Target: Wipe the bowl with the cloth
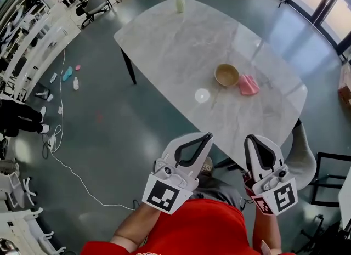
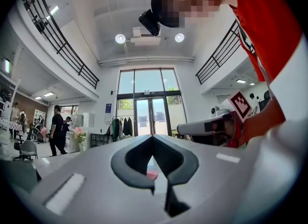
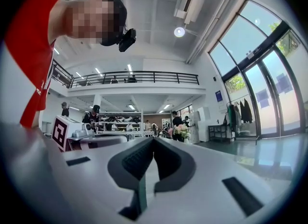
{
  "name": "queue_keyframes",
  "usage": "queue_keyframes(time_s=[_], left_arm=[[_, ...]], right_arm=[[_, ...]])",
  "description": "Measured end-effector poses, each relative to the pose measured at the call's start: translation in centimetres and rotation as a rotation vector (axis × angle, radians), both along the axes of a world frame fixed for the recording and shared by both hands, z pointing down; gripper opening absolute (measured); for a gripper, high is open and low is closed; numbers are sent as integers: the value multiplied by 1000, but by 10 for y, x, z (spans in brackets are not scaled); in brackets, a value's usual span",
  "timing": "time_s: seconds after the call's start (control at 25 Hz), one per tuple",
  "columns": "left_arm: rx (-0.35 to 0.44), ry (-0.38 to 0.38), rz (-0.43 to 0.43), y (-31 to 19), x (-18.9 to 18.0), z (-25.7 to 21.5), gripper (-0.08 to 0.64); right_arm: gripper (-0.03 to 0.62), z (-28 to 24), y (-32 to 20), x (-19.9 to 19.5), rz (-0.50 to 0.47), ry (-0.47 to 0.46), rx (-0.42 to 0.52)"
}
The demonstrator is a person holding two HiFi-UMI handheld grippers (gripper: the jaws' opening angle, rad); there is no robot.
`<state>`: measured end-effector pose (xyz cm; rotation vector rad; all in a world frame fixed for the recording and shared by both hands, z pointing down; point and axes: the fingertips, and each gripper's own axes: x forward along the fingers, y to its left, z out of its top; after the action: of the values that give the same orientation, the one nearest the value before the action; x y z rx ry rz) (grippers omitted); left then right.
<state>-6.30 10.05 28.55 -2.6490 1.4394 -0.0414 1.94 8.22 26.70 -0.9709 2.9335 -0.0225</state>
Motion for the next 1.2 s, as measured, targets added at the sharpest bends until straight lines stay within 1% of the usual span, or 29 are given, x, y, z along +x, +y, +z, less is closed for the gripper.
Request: queue_keyframes(time_s=[0.32, 0.56, 0.68, 0.88, 1.08, 1.2], left_arm=[[0, -48, 2, -47, 17, 9, 5], [-30, -52, -29, -78, 26, 21, 5], [-42, -72, -44, -92, 29, 28, 5], [-45, -95, -63, -110, 30, 35, 5], [-32, -108, -51, -126, 26, 34, 5], [-23, -100, -37, -136, 20, 34, 5]], right_arm=[[2, 11, -45, 12, -10, 21, -7], [2, 20, -74, 15, -28, 45, 7], [2, 27, -88, 18, -40, 50, 2], [2, 35, -107, 20, -51, 51, -11], [2, 36, -120, 13, -43, 65, -19], [2, 38, -128, 5, -26, 81, -12]])
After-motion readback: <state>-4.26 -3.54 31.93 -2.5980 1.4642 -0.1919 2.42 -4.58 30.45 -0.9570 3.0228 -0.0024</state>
